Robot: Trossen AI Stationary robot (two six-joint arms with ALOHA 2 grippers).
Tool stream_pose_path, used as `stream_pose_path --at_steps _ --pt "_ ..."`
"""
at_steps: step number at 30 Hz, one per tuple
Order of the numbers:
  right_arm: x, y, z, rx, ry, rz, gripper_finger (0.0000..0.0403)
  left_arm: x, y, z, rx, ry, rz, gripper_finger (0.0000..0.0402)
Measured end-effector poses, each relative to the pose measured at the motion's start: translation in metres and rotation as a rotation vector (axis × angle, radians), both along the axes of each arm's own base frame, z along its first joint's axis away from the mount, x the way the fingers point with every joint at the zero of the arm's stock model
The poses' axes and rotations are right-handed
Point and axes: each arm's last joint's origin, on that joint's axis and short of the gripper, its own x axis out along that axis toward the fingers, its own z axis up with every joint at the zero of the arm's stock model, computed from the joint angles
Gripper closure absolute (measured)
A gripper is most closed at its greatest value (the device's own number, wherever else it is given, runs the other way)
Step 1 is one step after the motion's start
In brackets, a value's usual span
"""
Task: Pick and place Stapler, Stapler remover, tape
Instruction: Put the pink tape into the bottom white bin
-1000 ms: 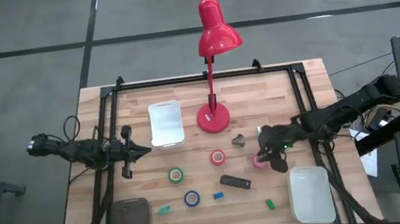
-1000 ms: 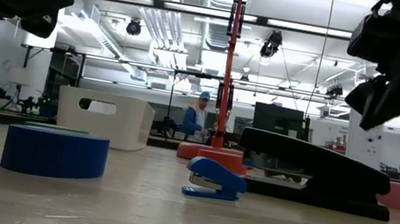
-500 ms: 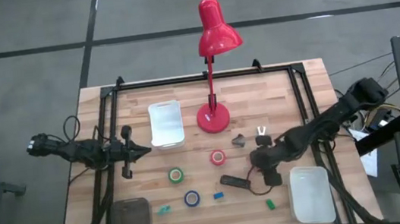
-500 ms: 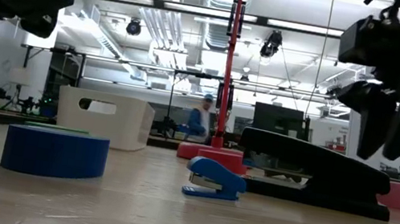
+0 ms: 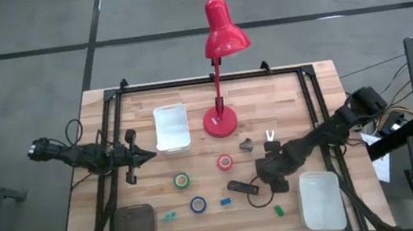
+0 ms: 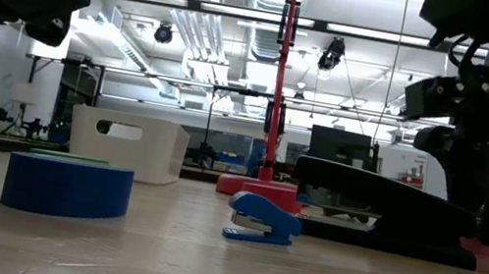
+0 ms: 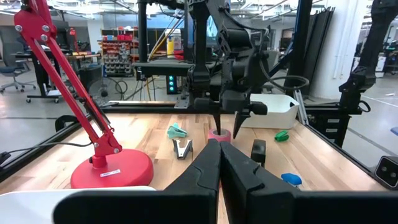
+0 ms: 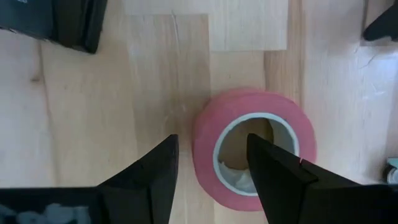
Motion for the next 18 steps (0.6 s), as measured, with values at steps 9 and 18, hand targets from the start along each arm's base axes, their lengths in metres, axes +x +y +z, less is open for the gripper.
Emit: stream_pose_path --at_steps 9,18 --pt "0.0001 0.0 -0.002 -0.006 0.006 0.002 0.0253 0.0001 0.0 0.0004 -0.001 -0.004 0.0 0.0392" --pt "0.0008 -0.0004 0.0025 0.007 -0.025 -0.011 0.0336 0.0001 0.0 0.0005 -0.001 -0.005 0.0 0.0392"
